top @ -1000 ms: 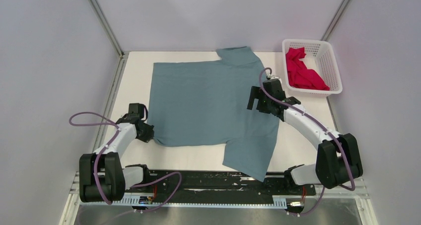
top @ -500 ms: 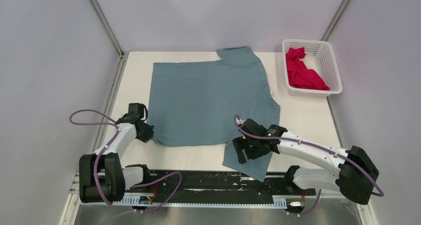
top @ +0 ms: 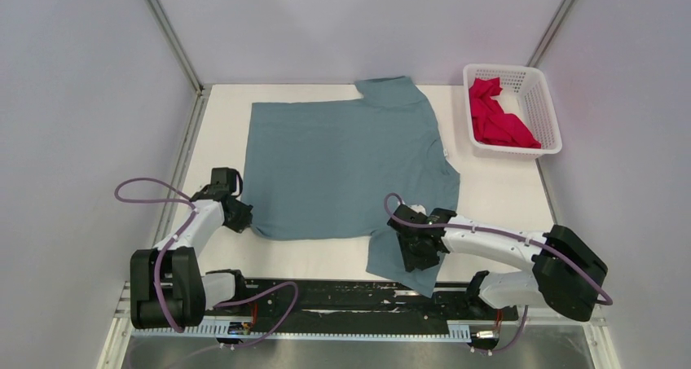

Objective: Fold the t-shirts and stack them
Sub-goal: Grab the side of the flattened tshirt closest away from the robot with both arms, then fold the flattened tshirt in 1/3 of the way

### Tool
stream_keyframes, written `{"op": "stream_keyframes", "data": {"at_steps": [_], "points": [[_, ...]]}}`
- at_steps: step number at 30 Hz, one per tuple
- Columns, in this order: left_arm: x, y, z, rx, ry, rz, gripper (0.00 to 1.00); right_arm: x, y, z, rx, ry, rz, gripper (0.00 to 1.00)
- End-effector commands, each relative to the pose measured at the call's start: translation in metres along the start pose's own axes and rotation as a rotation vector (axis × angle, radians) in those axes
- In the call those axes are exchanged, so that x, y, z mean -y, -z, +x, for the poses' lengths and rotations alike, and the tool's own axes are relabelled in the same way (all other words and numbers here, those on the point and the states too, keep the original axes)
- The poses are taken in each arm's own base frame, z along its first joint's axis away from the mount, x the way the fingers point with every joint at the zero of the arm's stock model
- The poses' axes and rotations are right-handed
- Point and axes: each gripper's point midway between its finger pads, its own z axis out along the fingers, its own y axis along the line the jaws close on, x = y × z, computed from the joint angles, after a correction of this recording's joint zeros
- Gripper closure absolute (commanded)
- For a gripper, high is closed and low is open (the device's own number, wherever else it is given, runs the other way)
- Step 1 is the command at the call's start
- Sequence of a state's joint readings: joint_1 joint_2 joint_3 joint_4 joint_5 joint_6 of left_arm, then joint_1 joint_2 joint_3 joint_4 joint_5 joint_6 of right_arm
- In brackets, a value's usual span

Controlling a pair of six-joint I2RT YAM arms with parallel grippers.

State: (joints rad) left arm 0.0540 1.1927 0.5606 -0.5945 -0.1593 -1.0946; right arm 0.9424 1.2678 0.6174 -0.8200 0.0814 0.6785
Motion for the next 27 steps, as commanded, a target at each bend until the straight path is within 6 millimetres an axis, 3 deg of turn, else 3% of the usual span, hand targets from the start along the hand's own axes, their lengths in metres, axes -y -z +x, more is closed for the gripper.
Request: {"op": "stream_keyframes", "data": {"at_steps": [1, 5, 8, 15, 19, 23, 27], "points": [[0.009, 0.005, -0.012, 0.037, 0.018, 0.012, 1.0, -0.001, -0.022, -0.017, 0.083, -0.101, 0.054, 0.68], [0.009, 0.007, -0.014, 0.044, 0.017, 0.008, 1.0, -0.005, -0.017, -0.021, 0.097, -0.114, 0.049, 0.91], [0.005, 0.012, -0.017, 0.057, 0.02, -0.006, 1.0, -0.006, -0.012, -0.015, 0.071, -0.091, 0.023, 1.0], [-0.022, 0.026, -0.002, 0.025, 0.023, -0.058, 1.0, -0.025, 0.017, 0.023, -0.089, -0.044, -0.116, 1.0], [-0.032, 0.032, 0.004, 0.016, 0.026, -0.061, 1.0, -0.032, 0.028, 0.031, -0.11, -0.038, -0.182, 1.0], [-0.028, 0.039, 0.001, 0.03, 0.022, -0.023, 1.0, -0.035, 0.034, 0.01, -0.064, -0.045, -0.178, 1.0], [-0.001, 0.045, -0.009, 0.044, 0.022, 0.068, 1.0, -0.027, 0.042, -0.046, 0.041, -0.083, -0.159, 1.0]]}}
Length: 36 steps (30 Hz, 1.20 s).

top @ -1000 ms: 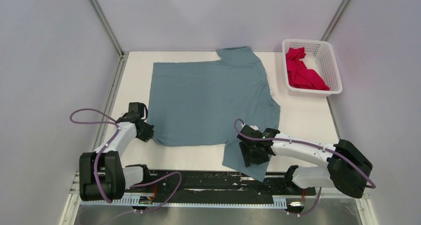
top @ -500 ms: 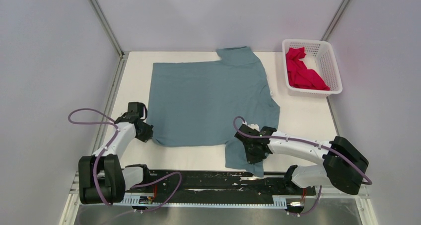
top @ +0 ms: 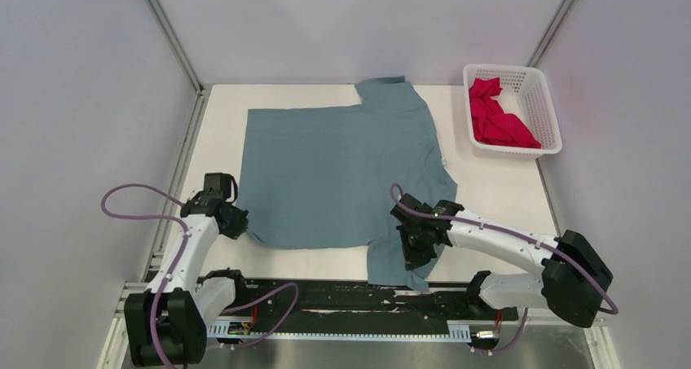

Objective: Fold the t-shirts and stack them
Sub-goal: Fold the flattened tshirt in 1/3 of the way

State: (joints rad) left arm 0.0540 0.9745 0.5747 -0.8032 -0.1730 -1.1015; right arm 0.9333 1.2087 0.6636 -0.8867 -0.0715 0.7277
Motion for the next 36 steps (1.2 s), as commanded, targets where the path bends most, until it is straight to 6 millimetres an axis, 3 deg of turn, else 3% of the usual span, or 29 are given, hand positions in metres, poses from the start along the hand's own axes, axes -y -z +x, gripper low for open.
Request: {"op": "stream_keyframes", "data": {"at_steps": [1, 5, 12, 18, 21, 28, 36], "points": [[0.025, 0.005, -0.012, 0.014, 0.008, 0.064, 1.0, -0.004, 0.026, -0.069, 0.151, -0.029, -0.014, 1.0], [0.052, 0.006, -0.022, -0.008, -0.009, 0.087, 1.0, 0.0, 0.047, -0.115, 0.224, -0.065, -0.044, 1.0], [0.095, 0.006, -0.05, 0.026, -0.011, 0.123, 1.0, 0.008, 0.061, -0.186, 0.261, -0.103, -0.072, 1.0], [0.121, -0.003, -0.067, 0.016, -0.01, 0.118, 1.0, 0.005, 0.067, -0.238, 0.298, -0.057, -0.078, 1.0], [0.128, -0.011, -0.071, 0.003, -0.01, 0.102, 1.0, 0.014, 0.07, -0.263, 0.334, -0.059, -0.048, 1.0], [0.138, -0.017, -0.089, 0.011, -0.003, 0.081, 1.0, 0.032, 0.084, -0.299, 0.398, -0.073, -0.032, 1.0], [0.149, -0.021, -0.104, 0.025, -0.009, 0.082, 1.0, 0.042, 0.084, -0.33, 0.43, -0.083, -0.039, 1.0]]}}
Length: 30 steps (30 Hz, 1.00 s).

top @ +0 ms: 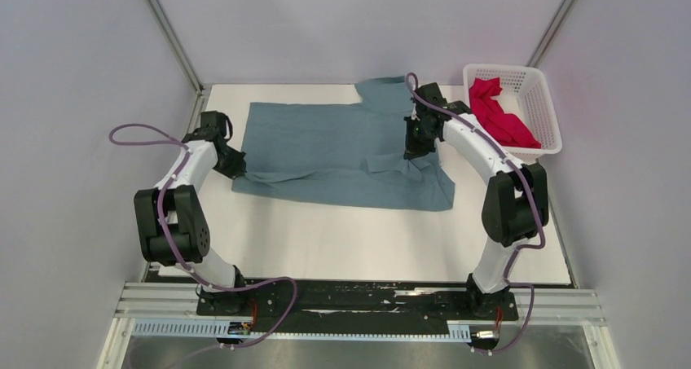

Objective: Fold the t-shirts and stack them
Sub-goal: Fold the flattened tshirt in 1/3 of the way

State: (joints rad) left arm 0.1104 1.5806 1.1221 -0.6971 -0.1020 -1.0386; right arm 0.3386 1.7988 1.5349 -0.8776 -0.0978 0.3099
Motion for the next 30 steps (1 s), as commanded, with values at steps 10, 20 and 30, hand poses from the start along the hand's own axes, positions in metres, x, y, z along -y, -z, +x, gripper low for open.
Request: {"op": "stream_keyframes", "data": {"at_steps": [10, 20, 30], "points": [[0.03, -0.01, -0.033, 0.018, -0.029, -0.007, 0.39, 0.025, -0.057, -0.069, 0.068, -0.003, 0.07, 0.93], [0.066, 0.04, -0.053, 0.078, -0.096, 0.161, 0.0, 0.029, -0.042, -0.129, 0.251, -0.05, 0.123, 0.04], [0.088, 0.032, 0.035, -0.166, -0.302, 0.373, 0.0, -0.021, -0.008, 0.016, 0.149, 0.066, -0.067, 0.0]]}}
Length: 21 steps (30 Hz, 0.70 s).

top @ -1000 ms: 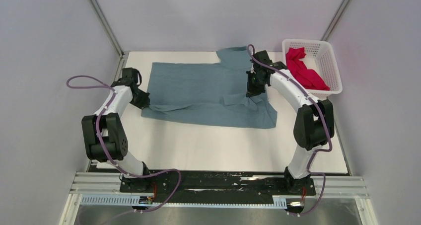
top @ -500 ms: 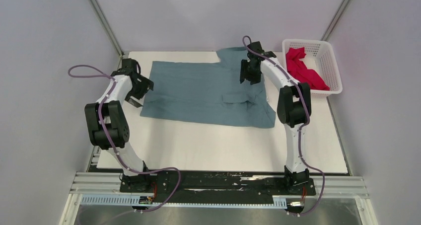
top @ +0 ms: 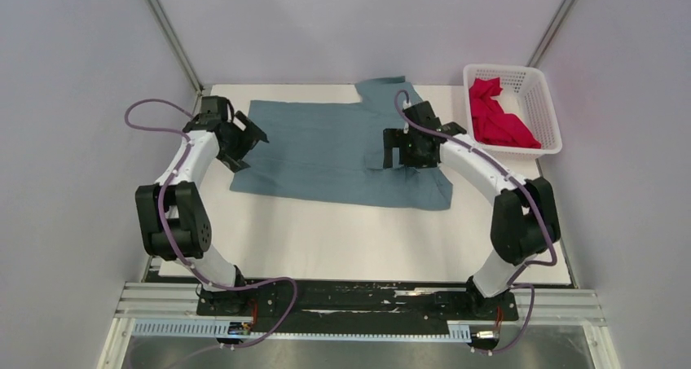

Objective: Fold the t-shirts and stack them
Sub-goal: Fold the flattened tshirt in 1/3 of the way

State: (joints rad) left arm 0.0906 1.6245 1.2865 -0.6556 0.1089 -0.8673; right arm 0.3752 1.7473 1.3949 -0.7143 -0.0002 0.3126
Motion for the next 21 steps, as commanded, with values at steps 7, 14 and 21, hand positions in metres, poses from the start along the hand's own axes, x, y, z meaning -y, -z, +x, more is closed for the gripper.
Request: {"op": "stream_keyframes", "data": {"at_steps": [7, 14, 21], "points": [[0.019, -0.03, 0.059, -0.208, -0.13, 0.109, 0.0, -0.043, -0.025, 0.031, 0.038, 0.055, -0.15, 0.0], [0.003, -0.046, 0.061, -0.217, -0.147, 0.032, 0.0, -0.035, -0.079, -0.063, 0.238, 0.076, -0.01, 0.0], [-0.003, -0.047, 0.058, -0.218, -0.151, -0.012, 0.0, -0.023, -0.075, -0.146, 0.388, 0.011, 0.026, 0.0]]}}
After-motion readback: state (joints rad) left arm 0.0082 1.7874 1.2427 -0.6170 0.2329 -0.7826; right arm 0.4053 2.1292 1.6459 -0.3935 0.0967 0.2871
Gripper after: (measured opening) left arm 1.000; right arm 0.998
